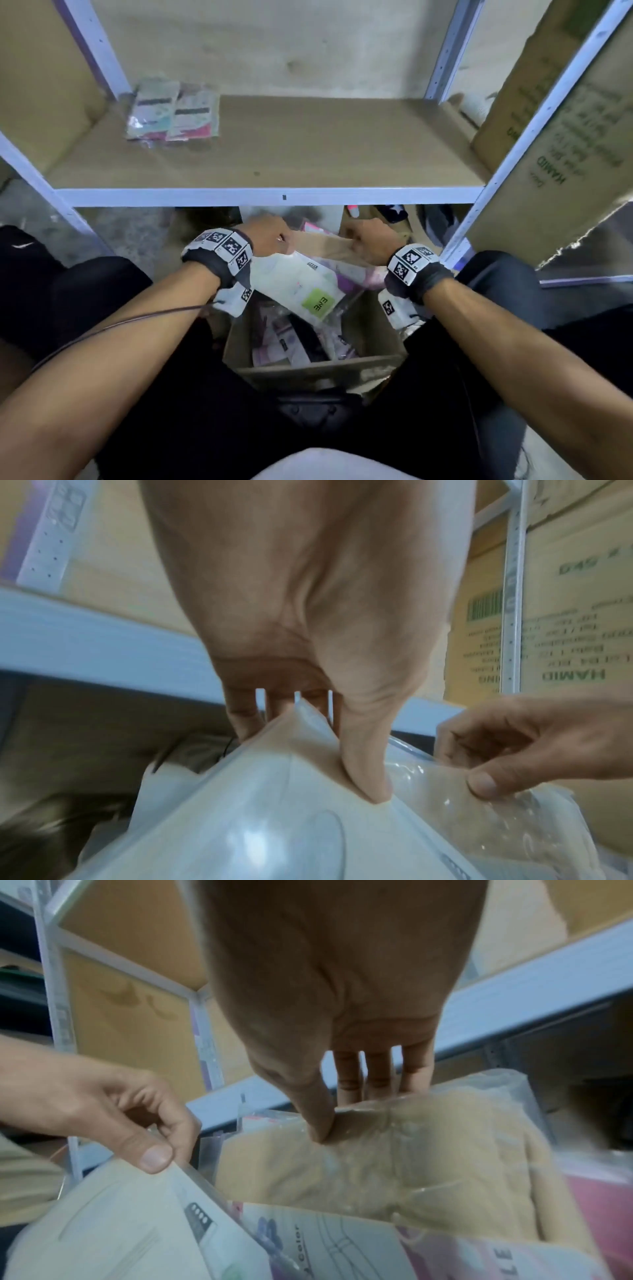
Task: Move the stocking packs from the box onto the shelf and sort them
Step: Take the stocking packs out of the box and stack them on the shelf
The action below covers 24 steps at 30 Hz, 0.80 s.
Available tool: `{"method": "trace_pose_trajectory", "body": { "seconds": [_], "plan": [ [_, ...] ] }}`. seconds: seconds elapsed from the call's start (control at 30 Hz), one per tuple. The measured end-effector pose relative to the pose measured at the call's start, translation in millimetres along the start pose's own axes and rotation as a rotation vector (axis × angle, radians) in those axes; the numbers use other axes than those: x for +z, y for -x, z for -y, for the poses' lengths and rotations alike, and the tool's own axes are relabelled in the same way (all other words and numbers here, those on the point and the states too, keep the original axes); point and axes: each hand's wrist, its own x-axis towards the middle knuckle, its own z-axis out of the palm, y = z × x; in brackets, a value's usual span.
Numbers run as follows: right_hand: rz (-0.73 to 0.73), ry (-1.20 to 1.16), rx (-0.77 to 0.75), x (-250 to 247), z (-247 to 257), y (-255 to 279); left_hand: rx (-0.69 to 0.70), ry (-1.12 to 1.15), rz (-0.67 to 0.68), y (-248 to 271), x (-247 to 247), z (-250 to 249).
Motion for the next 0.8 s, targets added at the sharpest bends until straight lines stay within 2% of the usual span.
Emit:
{"method": "trace_pose_trajectory", "body": {
  "seconds": [0.23, 0.4, 0.6, 0.8],
  "plan": [
    [-0.216, -0.068, -0.001, -72, -11, 6, 0.072, 0.094, -0.197, 22, -73, -11],
    [-0.317, -0.217, 0.016, -115, -19, 0, 0.054, 0.092, -0.283, 30, -113, -3],
    [-0.445, -0.445, 0.113, -148, -26, -18, -0.022, 0.205, -0.257, 31, -146, 33],
    [-0.435, -0.664, 0.262, -157, -42, -48, -0.075, 0.464, -0.457, 19, -154, 86]
  ]
}}
